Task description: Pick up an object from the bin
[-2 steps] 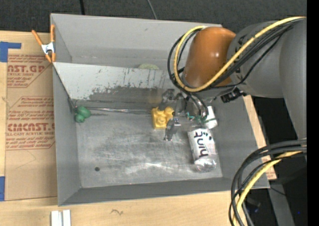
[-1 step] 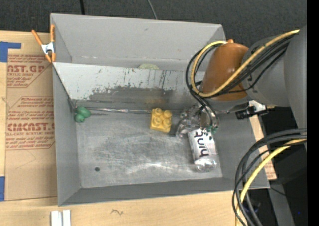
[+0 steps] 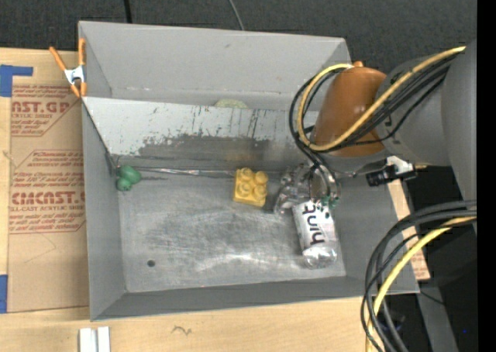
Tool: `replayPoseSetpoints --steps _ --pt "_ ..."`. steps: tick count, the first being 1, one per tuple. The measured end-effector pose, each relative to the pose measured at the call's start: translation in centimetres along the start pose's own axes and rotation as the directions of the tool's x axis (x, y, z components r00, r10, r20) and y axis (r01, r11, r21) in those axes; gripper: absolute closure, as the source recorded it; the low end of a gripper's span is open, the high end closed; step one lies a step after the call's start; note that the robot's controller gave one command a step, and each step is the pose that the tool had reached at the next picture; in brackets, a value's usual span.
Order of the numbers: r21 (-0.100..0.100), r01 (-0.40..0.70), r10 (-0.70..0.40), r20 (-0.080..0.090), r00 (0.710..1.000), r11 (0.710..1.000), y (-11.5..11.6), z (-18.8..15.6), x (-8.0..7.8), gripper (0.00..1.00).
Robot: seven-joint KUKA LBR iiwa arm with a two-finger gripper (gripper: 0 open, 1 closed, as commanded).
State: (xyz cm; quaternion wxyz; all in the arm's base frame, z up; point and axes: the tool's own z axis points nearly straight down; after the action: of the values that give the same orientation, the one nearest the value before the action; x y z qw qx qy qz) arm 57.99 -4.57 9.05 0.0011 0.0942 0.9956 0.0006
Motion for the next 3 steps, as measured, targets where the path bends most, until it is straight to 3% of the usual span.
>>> replayPoseSetpoints --steps 1,2,3 --pt "0.001 0.004 -0.004 -0.009 1.0 1.0 -0.3 -4.6 1.4 1.0" --pt "0.0 -0.001 0.001 0.002 1.0 1.0 1.5 -8.8 0.3 1.0" --pt "0.001 0.008 -0.008 0.001 1.0 1.0 -1.4 -6.8 2.9 1.0"
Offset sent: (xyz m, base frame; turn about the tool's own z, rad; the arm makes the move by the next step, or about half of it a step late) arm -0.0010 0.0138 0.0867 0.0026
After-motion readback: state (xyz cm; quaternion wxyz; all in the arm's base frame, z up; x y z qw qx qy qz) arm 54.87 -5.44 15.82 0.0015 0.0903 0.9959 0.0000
